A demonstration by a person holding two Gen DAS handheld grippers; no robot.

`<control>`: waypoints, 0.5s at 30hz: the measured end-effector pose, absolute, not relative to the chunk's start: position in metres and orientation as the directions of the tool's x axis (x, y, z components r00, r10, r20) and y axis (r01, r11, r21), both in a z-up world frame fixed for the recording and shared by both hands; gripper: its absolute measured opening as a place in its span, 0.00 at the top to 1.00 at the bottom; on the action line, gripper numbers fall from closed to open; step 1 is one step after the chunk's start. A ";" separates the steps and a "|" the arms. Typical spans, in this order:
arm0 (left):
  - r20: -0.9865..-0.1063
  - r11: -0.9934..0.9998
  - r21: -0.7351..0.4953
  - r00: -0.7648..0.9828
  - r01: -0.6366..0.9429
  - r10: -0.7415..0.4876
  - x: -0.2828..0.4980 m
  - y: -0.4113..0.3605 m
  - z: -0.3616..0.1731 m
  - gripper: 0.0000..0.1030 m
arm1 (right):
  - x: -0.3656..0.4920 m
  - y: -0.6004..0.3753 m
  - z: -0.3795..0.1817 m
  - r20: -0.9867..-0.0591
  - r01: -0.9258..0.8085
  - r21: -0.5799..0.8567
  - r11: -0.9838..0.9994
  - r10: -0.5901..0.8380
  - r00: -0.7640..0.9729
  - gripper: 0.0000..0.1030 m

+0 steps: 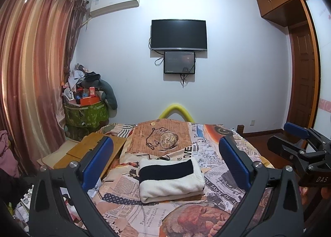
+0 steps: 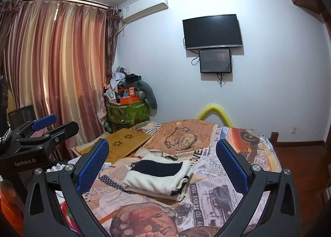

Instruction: Fold small clothes

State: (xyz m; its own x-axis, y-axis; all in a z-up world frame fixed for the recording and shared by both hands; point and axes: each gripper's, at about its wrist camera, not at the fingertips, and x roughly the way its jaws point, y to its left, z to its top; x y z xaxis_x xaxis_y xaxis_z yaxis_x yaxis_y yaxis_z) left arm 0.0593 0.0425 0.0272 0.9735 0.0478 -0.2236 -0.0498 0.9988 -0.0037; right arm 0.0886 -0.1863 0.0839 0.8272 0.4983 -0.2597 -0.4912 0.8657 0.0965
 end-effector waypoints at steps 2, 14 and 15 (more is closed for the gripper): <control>-0.224 0.999 -0.006 0.974 -0.048 0.045 0.060 0.043 0.027 0.00 | 0.088 -0.187 0.085 -0.261 -0.489 0.096 0.867 0.496 0.828 0.00; -0.227 0.999 -0.017 0.973 -0.046 0.041 0.062 0.045 0.027 0.00 | 0.089 -0.189 0.087 -0.263 -0.486 0.095 0.869 0.493 0.830 0.00; -0.227 0.999 -0.018 0.973 -0.046 0.040 0.062 0.045 0.027 0.00 | 0.088 -0.190 0.087 -0.263 -0.485 0.095 0.869 0.492 0.830 0.00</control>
State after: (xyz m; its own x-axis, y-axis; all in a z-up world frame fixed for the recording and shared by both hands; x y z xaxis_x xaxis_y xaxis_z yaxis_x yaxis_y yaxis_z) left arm 0.0623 0.0448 0.0268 0.9730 0.0404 -0.2272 -0.0457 0.9988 -0.0182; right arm 0.0885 -0.1895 0.0869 0.8297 0.4921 -0.2634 -0.4854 0.8691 0.0948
